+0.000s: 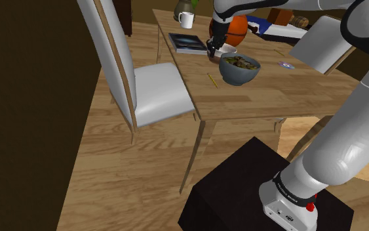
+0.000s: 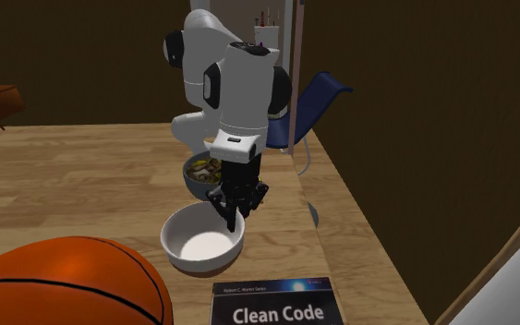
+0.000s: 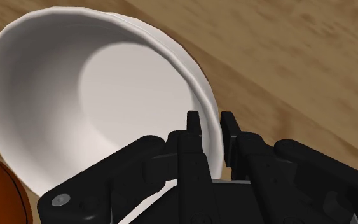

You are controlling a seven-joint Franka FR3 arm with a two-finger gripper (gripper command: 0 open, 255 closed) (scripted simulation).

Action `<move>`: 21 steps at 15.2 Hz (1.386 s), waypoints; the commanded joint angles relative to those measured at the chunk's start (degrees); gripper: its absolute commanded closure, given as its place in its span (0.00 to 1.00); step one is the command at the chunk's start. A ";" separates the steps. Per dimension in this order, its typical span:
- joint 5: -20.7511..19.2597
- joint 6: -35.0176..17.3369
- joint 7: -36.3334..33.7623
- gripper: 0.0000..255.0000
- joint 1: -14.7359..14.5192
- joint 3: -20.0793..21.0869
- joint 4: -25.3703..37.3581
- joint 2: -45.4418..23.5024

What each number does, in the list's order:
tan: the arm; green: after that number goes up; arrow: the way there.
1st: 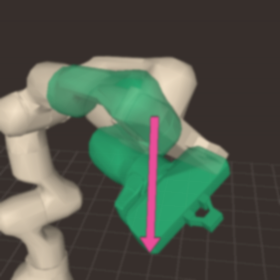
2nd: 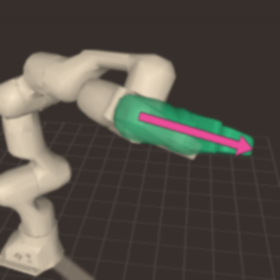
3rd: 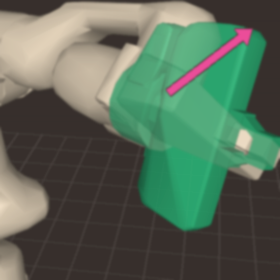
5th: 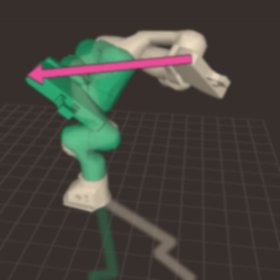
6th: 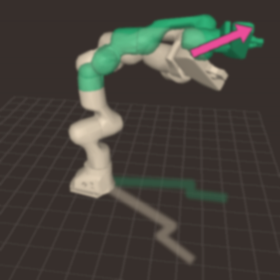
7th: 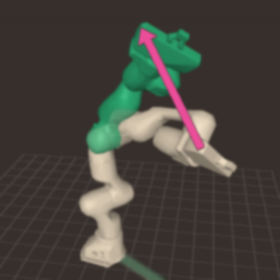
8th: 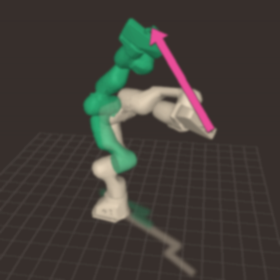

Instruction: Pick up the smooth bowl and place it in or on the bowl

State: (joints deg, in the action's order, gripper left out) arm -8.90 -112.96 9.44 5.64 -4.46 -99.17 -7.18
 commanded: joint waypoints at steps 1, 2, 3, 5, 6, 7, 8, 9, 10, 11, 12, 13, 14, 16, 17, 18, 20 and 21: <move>0.04 0.72 0.11 1.00 0.00 0.00 0.66 0.05; 0.08 1.46 0.21 1.00 -0.01 0.01 1.34 0.12; 0.11 2.22 0.32 1.00 -0.02 0.02 2.08 0.14; 0.19 3.72 0.54 1.00 -0.04 0.03 3.55 0.19; 0.23 4.48 0.65 1.00 -0.04 0.04 4.32 0.19; 0.26 5.25 0.76 1.00 -0.05 0.04 5.10 0.18; 0.30 6.01 0.86 1.00 -0.06 0.05 5.90 0.15; 0.33 6.79 0.97 1.00 -0.06 0.05 6.71 0.12; 0.37 7.56 1.09 1.00 -0.07 0.06 7.55 0.06; 0.40 8.34 1.20 1.00 -0.07 0.06 8.41 0.00; 0.44 9.13 1.31 1.00 -0.08 0.07 9.28 -0.09; 0.47 9.92 1.42 1.00 -0.08 0.07 10.18 -0.18; 0.51 10.72 1.53 1.00 -0.09 0.07 11.10 -0.30; 0.57 12.34 1.77 1.00 -0.09 0.08 13.01 -0.57; 0.61 13.16 1.88 1.00 -0.10 0.08 13.99 -0.73; 0.64 13.99 2.00 1.00 -0.10 0.08 15.01 -0.91; 0.71 15.67 2.24 1.00 -0.10 0.08 17.12 -1.33; 0.74 16.52 2.36 1.00 -0.10 0.08 18.21 -1.56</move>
State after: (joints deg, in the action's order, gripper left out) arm -8.17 -97.23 11.71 5.55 -4.39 -81.93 -8.58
